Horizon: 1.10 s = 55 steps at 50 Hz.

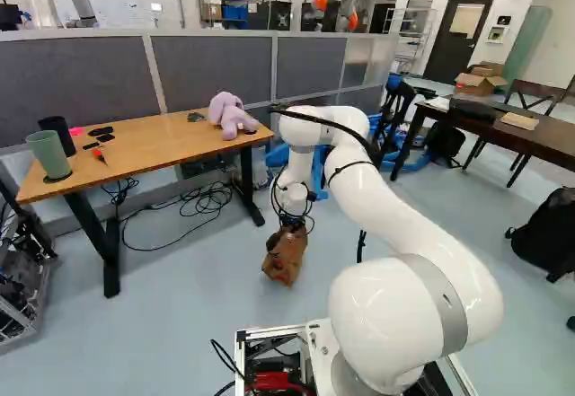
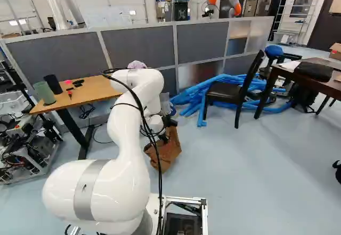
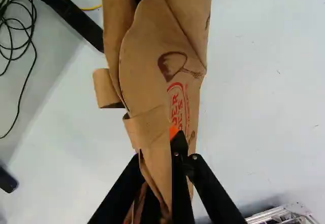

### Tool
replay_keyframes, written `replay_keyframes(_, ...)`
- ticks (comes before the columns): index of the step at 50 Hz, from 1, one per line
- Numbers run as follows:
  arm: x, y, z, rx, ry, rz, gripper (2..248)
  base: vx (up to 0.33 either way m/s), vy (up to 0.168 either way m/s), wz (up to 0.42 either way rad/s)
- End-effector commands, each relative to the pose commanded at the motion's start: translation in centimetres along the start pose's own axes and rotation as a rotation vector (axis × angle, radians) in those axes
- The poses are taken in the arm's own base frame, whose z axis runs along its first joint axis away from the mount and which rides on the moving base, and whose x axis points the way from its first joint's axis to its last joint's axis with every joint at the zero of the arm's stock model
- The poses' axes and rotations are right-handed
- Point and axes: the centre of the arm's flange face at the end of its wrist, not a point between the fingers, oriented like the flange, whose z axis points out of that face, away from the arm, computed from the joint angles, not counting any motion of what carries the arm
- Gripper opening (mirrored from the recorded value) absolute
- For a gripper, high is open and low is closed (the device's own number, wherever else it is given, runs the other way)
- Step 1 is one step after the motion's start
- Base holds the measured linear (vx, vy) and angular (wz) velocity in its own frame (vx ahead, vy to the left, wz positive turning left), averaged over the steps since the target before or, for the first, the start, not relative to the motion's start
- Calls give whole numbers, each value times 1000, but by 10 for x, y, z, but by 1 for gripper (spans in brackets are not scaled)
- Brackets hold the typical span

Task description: Pick up the bag on the ground and place it on the table

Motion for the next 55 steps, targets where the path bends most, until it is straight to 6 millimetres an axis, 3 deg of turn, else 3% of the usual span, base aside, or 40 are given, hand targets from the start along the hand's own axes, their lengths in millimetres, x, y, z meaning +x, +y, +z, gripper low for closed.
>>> replay_keyframes(55,12,-6,-81,47,13,-162,21,0,0,0)
